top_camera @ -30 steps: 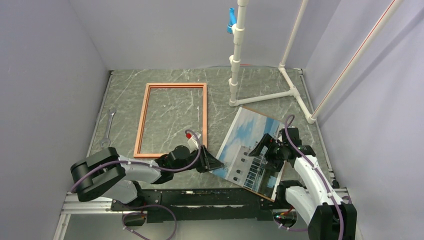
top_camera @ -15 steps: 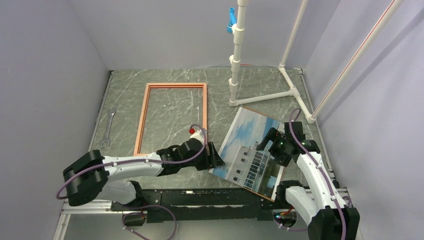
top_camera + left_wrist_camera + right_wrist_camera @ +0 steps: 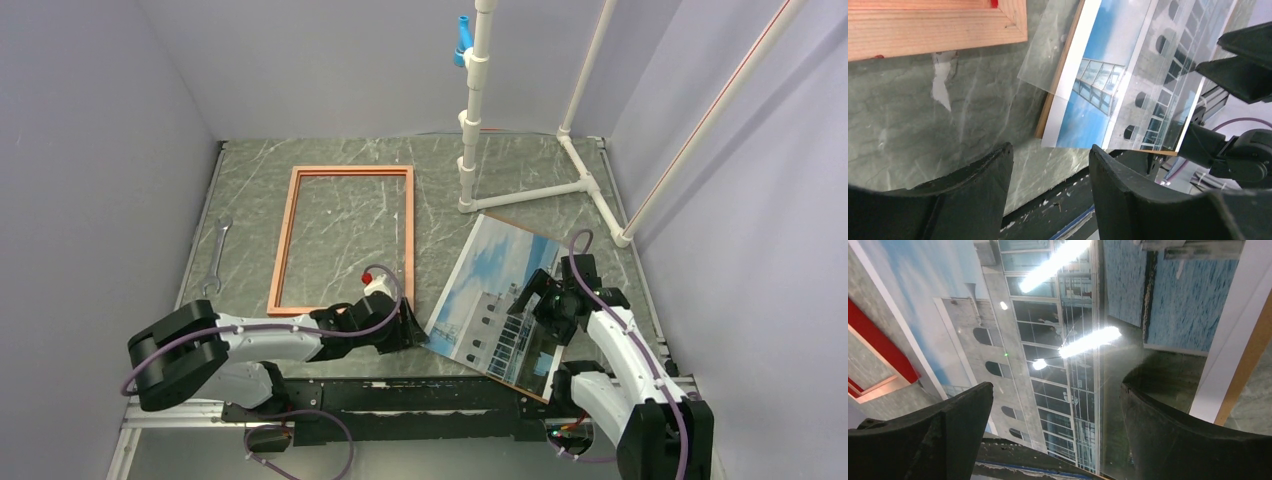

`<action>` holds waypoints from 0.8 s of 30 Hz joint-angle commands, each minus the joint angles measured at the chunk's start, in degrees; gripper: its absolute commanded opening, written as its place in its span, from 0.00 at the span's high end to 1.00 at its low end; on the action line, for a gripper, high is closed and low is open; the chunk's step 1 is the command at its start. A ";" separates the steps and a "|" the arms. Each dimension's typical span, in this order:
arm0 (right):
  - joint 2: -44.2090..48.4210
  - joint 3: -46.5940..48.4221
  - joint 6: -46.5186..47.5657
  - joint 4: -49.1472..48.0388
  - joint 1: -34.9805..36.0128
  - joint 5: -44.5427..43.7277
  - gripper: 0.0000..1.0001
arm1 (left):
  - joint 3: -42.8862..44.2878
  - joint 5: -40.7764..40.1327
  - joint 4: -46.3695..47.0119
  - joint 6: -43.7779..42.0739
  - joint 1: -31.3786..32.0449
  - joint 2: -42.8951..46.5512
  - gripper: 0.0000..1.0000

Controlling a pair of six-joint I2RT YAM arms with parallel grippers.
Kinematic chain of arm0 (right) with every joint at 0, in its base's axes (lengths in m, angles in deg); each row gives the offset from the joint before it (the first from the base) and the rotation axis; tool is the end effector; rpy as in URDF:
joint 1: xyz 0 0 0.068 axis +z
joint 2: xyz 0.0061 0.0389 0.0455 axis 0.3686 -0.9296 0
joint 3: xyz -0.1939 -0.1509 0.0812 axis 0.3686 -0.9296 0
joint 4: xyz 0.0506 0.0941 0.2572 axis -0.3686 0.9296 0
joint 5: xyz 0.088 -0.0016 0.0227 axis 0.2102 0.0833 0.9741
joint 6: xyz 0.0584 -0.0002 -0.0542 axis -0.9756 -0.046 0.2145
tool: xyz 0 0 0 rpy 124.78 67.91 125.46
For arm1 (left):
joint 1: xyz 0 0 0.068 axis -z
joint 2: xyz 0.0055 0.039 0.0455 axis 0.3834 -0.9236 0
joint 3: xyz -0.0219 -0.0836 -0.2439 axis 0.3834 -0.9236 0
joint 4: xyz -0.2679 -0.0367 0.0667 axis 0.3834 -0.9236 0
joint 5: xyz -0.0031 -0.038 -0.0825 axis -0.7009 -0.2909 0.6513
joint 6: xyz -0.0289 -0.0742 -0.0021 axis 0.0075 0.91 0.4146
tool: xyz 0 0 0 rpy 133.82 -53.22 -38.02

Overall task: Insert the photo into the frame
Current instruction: Pick up the photo frame item at the center of the board.

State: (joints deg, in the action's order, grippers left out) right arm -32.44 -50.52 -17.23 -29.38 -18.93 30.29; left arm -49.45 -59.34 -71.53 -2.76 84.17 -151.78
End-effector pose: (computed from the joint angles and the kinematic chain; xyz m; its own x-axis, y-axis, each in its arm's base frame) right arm 0.1848 0.0228 0.1294 -0.7854 0.5912 -0.1837 0.4903 0.7752 0.3984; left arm 0.1328 -0.2396 0.0984 -0.9238 -0.2636 -0.2776 -0.0093 0.7404 -0.6721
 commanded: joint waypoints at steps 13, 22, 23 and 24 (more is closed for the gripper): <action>-0.46 -3.66 -1.52 -4.98 0.31 2.34 0.00 | -6.73 -10.38 27.64 12.40 0.42 -8.09 0.42; 0.90 -3.40 -0.99 -4.12 0.33 3.30 0.00 | -7.85 -16.27 37.67 9.28 1.98 -10.42 0.43; 1.05 -3.44 -1.04 -3.97 0.35 3.45 0.00 | -7.67 -16.57 38.28 8.57 2.12 -10.42 0.43; 1.23 -3.58 -1.07 -3.92 0.36 3.53 0.00 | -7.45 -16.92 38.64 8.01 2.24 -10.44 0.43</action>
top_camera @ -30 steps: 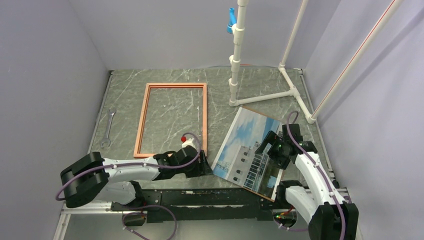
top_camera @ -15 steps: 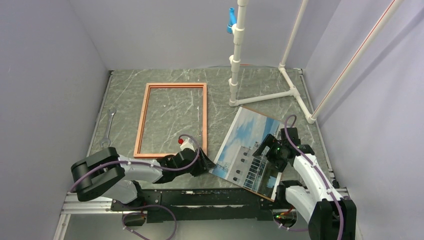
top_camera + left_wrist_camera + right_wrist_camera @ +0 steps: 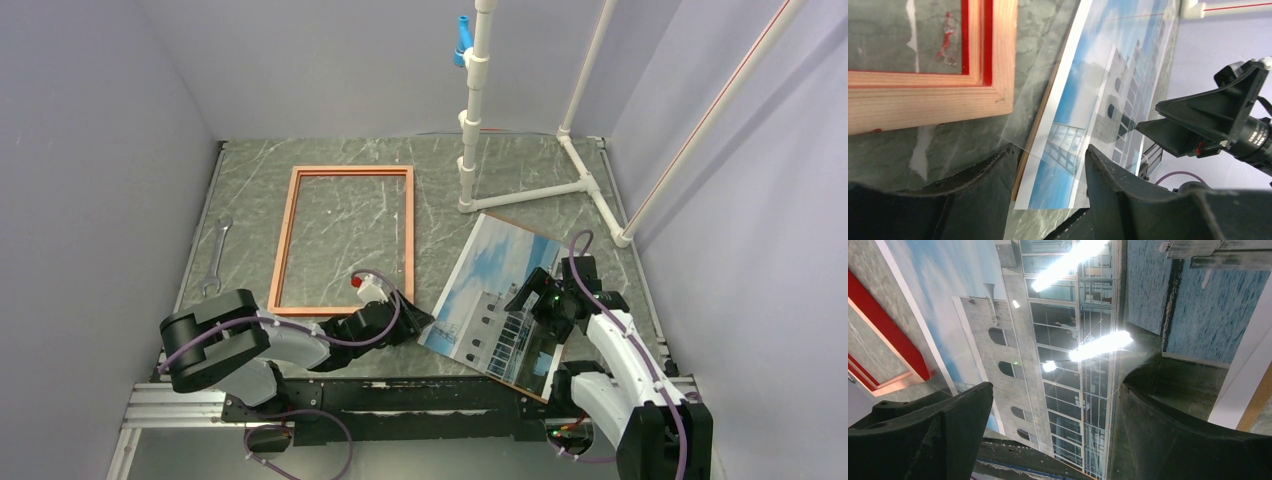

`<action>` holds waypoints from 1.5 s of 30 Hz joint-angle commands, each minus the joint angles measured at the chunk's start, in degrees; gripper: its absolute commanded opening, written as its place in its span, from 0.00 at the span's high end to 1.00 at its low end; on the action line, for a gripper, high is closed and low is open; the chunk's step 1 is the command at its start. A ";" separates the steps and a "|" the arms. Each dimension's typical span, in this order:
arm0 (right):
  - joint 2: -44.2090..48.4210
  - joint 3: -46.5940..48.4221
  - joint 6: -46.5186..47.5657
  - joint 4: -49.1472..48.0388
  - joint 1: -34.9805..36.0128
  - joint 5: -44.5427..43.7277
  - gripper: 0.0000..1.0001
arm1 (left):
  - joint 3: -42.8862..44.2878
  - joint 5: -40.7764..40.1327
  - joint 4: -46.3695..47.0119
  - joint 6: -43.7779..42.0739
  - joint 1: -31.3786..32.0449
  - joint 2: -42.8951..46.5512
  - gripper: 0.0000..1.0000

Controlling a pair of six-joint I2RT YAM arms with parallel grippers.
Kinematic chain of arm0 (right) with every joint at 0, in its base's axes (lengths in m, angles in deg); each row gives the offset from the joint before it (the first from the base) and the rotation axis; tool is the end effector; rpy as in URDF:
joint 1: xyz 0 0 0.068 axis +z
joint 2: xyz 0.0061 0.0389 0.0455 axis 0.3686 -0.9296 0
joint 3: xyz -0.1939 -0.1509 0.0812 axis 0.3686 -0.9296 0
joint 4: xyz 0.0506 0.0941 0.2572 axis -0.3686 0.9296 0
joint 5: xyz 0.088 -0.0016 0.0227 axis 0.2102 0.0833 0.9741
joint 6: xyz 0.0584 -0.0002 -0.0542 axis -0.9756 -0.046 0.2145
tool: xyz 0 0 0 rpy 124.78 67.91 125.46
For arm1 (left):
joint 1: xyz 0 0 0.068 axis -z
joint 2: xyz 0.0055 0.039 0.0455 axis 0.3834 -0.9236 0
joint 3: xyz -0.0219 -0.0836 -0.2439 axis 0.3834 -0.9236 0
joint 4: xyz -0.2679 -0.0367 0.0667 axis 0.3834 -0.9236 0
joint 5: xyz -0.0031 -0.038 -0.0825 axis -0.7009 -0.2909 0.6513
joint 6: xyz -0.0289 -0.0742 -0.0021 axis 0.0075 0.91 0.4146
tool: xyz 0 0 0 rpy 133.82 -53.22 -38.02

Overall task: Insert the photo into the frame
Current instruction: Pick up the photo frame item at the center of the board.

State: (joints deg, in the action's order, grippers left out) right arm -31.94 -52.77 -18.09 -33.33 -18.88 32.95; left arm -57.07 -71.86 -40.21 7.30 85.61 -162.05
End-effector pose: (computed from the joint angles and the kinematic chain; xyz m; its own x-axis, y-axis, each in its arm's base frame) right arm 0.1859 0.0261 0.1228 -0.7835 0.5949 -0.1797 0.4712 0.7572 0.4523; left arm 0.1413 -0.2388 0.0749 -0.7877 -0.5496 -0.2784 -0.0900 0.5498 -0.8305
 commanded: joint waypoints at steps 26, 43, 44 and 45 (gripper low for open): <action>3.09 -1.51 0.11 1.13 0.29 3.08 0.00 | -4.02 -11.46 24.65 -2.14 2.85 -4.59 0.57; 4.02 -1.59 0.69 1.86 0.28 4.16 0.00 | 3.83 -4.56 9.00 -11.68 -1.69 -2.27 0.45; 4.08 -1.59 0.79 1.95 0.33 4.10 0.00 | 7.59 -3.15 1.94 -13.72 -2.57 -1.41 0.41; 4.11 -1.57 0.94 2.14 0.28 4.00 0.00 | 10.28 -2.22 -4.63 -16.19 -3.08 -0.85 0.36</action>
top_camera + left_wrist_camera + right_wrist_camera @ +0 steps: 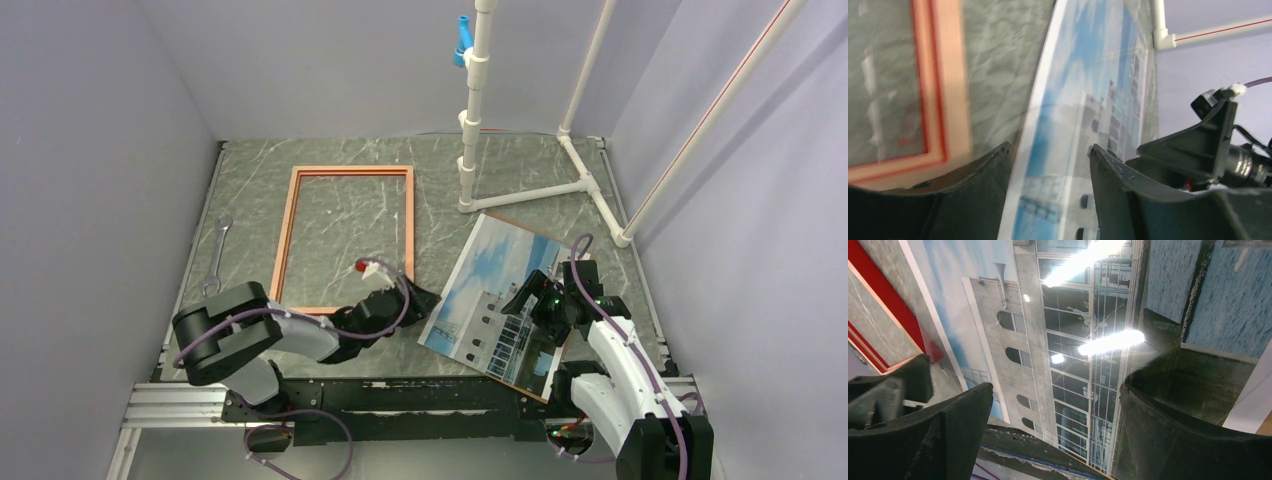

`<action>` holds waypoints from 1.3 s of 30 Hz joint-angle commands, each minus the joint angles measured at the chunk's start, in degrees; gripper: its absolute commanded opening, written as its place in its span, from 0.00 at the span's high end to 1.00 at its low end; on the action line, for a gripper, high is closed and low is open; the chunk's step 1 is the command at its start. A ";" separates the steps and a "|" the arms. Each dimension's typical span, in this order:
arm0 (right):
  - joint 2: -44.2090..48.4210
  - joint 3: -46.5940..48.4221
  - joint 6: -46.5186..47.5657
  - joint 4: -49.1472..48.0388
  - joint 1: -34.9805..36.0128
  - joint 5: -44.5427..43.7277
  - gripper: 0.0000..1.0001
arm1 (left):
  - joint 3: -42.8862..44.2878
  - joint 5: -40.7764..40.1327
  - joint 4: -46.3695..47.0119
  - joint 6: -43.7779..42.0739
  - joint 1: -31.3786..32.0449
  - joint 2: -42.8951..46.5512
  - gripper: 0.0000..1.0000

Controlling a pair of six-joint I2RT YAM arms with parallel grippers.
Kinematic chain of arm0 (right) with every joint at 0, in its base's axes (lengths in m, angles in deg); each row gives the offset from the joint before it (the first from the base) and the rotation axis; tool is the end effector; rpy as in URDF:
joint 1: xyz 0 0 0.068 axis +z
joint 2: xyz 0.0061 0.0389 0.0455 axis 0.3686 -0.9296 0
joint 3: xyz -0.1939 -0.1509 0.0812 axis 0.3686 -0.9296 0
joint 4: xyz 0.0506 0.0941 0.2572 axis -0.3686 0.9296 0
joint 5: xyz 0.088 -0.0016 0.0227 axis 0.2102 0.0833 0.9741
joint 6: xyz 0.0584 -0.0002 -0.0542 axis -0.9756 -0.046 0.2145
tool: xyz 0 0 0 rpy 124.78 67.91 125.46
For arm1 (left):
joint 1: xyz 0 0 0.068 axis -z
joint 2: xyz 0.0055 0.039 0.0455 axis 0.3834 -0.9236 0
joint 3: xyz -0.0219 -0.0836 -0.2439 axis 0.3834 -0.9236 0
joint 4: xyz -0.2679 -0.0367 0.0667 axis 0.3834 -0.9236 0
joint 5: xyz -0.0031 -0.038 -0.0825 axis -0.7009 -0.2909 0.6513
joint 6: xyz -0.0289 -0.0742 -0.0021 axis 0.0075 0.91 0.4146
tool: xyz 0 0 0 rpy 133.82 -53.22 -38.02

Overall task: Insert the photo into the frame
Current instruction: Pick up the photo frame item at the center of the board.

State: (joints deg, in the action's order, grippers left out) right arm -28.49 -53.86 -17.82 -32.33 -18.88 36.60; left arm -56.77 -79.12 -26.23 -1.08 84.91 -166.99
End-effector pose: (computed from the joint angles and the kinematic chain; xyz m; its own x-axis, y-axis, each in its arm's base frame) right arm 0.1789 0.0300 0.1265 -0.7985 0.5791 -0.1643 0.4363 0.7449 0.5048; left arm 0.1564 -0.2426 0.0855 -0.6738 -0.6062 -0.4225 0.0524 0.5311 -0.8457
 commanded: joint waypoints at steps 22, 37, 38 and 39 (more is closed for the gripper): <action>6.17 -3.33 1.23 4.46 0.28 0.65 0.00 | 53.23 35.64 -67.45 -36.99 -15.99 -21.45 0.16; 6.15 -3.14 1.87 4.63 0.34 0.75 0.00 | 38.29 60.30 -40.02 -26.36 -19.35 -17.90 0.30; 6.24 -3.13 1.81 4.59 0.29 0.81 0.00 | 38.10 60.44 -40.44 -26.58 -19.45 -17.20 0.31; 6.26 -3.13 1.80 4.63 0.28 0.89 0.00 | 37.85 60.76 -40.28 -26.60 -19.45 -16.61 0.32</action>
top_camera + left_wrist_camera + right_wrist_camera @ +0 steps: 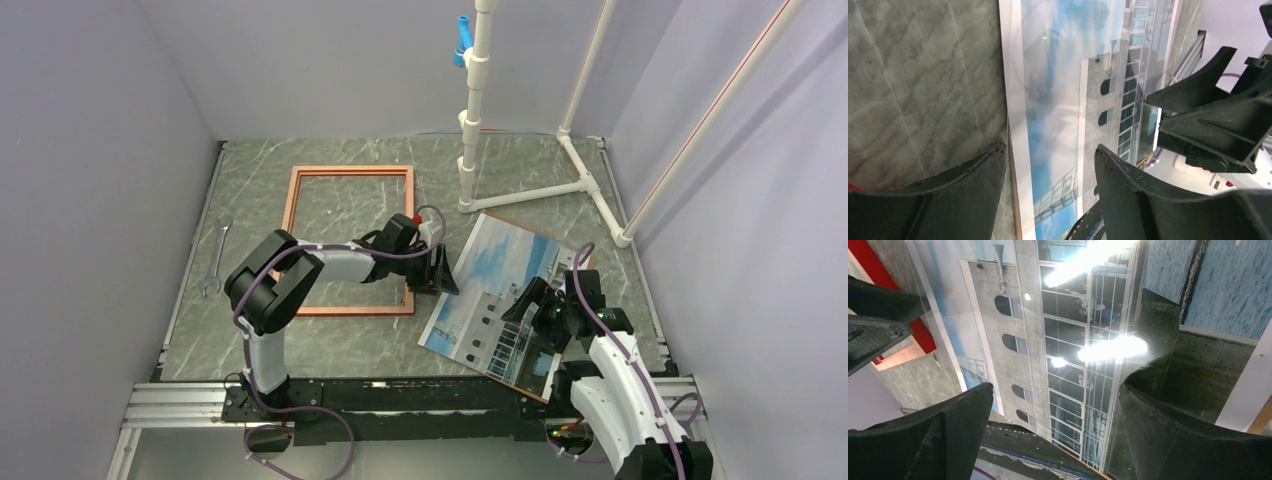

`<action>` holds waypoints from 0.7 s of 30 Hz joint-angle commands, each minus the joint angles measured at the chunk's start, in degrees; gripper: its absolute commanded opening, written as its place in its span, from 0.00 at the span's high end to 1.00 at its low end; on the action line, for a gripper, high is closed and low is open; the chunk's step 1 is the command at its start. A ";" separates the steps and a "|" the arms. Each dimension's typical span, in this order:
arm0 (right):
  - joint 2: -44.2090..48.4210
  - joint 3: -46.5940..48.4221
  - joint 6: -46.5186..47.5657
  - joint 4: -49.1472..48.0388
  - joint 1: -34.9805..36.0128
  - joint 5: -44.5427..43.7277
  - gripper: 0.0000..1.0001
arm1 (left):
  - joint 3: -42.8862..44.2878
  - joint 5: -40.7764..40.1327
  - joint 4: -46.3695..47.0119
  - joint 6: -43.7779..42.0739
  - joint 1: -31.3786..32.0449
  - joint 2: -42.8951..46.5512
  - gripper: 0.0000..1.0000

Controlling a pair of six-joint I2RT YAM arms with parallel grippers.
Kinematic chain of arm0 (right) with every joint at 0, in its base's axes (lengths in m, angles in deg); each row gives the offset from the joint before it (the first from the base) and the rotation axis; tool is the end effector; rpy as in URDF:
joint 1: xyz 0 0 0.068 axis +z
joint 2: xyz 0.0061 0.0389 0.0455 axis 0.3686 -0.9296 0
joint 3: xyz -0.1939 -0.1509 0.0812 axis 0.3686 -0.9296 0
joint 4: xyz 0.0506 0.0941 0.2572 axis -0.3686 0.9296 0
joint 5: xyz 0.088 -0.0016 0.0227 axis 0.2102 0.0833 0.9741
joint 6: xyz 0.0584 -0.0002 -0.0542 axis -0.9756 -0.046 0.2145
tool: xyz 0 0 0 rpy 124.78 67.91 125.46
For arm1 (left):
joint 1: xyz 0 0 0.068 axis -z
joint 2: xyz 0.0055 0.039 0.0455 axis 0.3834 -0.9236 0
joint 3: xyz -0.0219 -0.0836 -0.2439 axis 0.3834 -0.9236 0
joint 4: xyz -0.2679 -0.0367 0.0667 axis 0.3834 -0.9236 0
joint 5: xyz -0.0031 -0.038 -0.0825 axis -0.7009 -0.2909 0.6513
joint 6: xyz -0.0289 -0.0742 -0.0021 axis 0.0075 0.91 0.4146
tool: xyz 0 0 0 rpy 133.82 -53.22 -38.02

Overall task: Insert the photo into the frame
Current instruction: Pick up the photo frame item at the center of the board.

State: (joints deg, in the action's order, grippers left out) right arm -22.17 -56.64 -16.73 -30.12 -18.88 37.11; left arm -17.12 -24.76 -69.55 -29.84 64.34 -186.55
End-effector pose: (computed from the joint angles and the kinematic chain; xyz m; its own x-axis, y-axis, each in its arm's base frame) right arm 0.1649 0.0299 0.1250 -0.8049 0.5631 -0.1872 0.4063 0.7529 0.5178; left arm 0.2797 -0.2989 0.0923 -0.9567 0.0834 -0.2787 0.2729 0.5895 -0.7602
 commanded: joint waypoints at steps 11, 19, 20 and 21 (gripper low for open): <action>-0.21 -0.27 0.75 2.43 0.30 0.70 0.00 | -6.81 7.92 8.50 5.04 1.26 8.04 0.40; -0.23 0.41 0.62 2.54 0.27 1.15 0.00 | -4.83 1.35 -2.38 0.37 2.82 13.61 0.31; -0.23 0.39 0.59 2.49 0.33 1.22 0.00 | -4.18 0.75 -3.64 -0.29 3.26 13.94 0.29; -0.17 0.41 0.61 2.50 0.31 1.32 0.00 | -3.64 0.21 -4.60 -0.95 3.58 14.12 0.29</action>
State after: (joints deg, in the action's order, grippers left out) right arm -22.15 -56.25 -16.51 -29.82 -18.88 38.51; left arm -24.14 -24.87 -70.25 -28.20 65.63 -176.21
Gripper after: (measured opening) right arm 0.994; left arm 0.698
